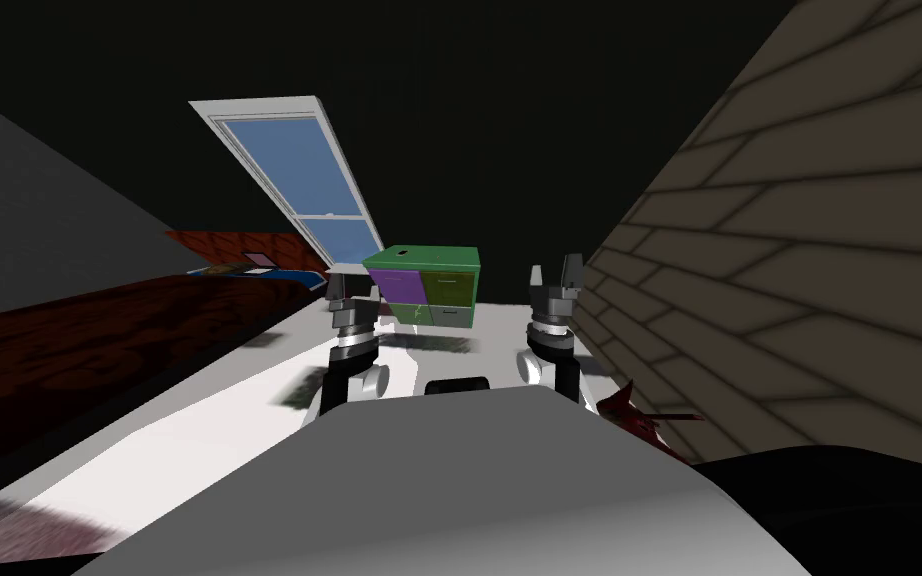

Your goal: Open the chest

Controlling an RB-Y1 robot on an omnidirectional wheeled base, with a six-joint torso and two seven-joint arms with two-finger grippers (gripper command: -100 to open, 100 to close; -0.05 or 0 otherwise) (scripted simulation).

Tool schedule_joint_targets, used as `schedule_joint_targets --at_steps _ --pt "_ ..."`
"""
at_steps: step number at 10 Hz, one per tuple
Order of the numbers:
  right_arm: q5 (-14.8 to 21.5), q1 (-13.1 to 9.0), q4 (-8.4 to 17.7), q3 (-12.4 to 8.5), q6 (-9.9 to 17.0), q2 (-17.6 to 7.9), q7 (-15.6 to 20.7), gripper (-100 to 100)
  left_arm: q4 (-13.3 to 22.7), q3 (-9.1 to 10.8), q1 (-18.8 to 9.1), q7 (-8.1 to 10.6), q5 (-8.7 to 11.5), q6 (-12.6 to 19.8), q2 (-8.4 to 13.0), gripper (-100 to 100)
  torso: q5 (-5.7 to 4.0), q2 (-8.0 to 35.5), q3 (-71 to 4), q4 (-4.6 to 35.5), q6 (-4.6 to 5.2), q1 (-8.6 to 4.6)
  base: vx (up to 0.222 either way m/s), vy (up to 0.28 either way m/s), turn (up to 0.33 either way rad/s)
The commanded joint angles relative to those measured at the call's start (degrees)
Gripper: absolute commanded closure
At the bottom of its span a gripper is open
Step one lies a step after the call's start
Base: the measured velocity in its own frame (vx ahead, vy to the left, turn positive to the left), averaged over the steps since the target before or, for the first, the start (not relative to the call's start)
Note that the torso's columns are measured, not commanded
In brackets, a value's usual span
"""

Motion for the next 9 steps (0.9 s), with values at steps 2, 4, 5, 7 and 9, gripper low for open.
schedule_joint_targets --at_steps 2,4,5,7,9 --pt "0.00 0.00 0.00 0.00 0.00 0.00 0.00 0 0.00 0.00 0.00 0.00 0.00 0.00 0.00 0 0.00 5.97 -12.00 6.00 0.00 0.00 0.000 0.000 0.000" --pt "0.00 0.00 -0.01 0.00 0.00 0.00 0.00 0 -0.01 0.00 0.00 0.00 0.00 0.00 0.00 0 0.00 14.22 -28.50 14.24 0.00 0.00 0.000 0.000 0.000" --pt "0.00 0.00 -0.01 0.00 0.00 0.00 0.00 0 -0.01 0.00 0.00 0.00 0.00 0.00 0.00 0 0.00 18.45 -36.92 18.46 0.00 0.00 0.000 0.000 0.000" --pt "0.00 0.00 -0.01 0.00 0.00 0.00 0.00 0 -0.01 0.00 0.00 0.00 0.00 -0.01 0.00 0 0.00 26.92 -53.81 26.91 0.00 0.00 0.000 0.000 0.000" --pt "0.00 0.00 -0.02 0.00 0.00 0.00 0.00 0 -0.02 0.00 0.00 0.00 0.00 -0.01 0.00 0 0.00 35.39 -70.73 35.37 0.00 0.00 0.000 0.000 0.000"
